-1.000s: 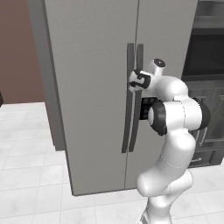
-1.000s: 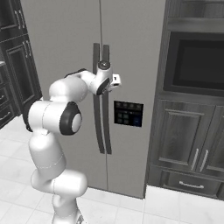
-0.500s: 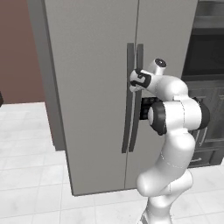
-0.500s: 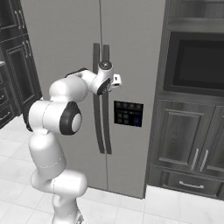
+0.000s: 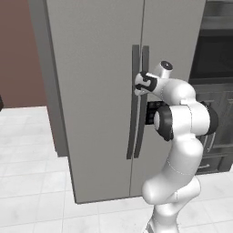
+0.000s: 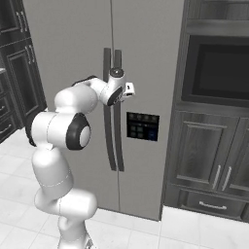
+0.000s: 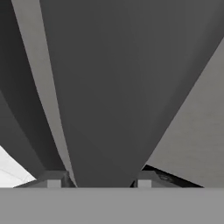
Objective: Place one of the steaks on the plate and the other in the bowl. Then place the bowl in the fridge.
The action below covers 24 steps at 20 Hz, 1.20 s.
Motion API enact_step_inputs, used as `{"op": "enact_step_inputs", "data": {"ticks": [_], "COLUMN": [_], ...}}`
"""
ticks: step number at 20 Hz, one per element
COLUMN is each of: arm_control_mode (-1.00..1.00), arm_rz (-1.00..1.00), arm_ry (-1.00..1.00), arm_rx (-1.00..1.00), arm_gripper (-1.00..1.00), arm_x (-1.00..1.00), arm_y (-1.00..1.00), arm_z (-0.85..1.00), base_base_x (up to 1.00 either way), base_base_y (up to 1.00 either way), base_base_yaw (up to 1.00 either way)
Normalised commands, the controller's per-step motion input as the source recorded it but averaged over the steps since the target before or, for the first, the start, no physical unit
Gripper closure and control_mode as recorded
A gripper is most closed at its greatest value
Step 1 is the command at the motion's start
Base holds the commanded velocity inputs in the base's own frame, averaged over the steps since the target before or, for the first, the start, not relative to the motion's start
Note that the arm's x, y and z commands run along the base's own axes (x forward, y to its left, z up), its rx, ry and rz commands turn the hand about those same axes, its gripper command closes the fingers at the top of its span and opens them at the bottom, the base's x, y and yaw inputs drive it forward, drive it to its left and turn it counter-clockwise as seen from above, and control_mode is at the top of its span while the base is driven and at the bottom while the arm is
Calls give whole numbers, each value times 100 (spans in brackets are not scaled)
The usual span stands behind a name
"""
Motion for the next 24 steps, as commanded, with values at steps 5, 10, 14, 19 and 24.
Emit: {"op": "enact_step_inputs", "data": {"ticks": [5, 10, 14, 19, 24], "arm_control_mode": [-100, -100, -100, -100, -100], "arm_rz": [0, 0, 0, 0, 0], "arm_ry": [-6, -10, -6, 0, 0], "arm_rx": [0, 0, 0, 0, 0], "arm_gripper": [100, 100, 100, 100, 100], "arm_x": [-4, -51, -66, -55, -38], "arm_y": [0, -7, -8, -32, -58], "arm_z": [1, 15, 24, 30, 7], "base_base_x": [0, 0, 0, 0, 0], "base_base_y": [0, 0, 0, 0, 0], "base_base_yaw": [0, 0, 0, 0, 0]}}
